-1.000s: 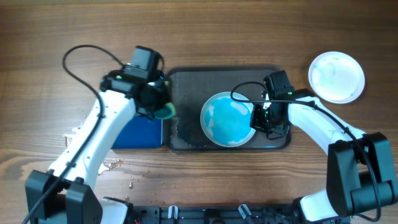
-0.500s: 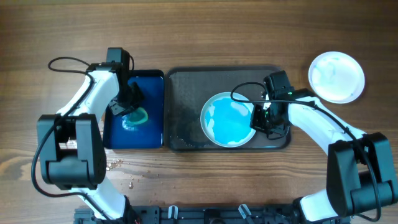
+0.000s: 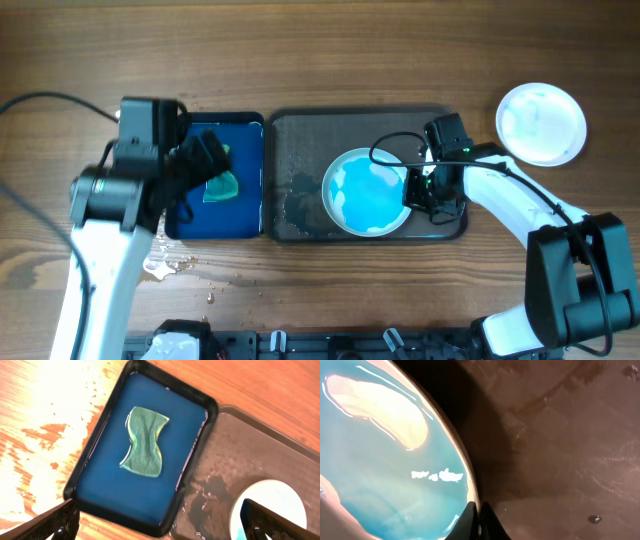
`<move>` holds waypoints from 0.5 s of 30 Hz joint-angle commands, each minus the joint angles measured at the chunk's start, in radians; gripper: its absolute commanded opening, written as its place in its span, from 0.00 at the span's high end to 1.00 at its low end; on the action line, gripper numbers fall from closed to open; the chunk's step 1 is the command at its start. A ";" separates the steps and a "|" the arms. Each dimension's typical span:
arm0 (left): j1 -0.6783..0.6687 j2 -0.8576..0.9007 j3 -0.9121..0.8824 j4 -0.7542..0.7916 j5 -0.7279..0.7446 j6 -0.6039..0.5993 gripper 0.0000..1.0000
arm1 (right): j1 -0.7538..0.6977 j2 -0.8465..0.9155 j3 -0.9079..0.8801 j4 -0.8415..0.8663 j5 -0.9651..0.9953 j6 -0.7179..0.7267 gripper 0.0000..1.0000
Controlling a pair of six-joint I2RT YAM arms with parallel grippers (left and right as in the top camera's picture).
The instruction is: Clean dirty plates on tray and stack at the side
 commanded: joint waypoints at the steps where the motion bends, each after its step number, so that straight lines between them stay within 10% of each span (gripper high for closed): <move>1: -0.034 -0.143 0.000 -0.071 -0.023 0.011 0.00 | 0.001 -0.004 0.028 0.013 0.016 -0.091 0.95; 15: -0.034 -0.236 0.000 -0.115 -0.024 0.012 0.00 | 0.031 -0.111 0.285 -0.264 0.027 -0.174 0.95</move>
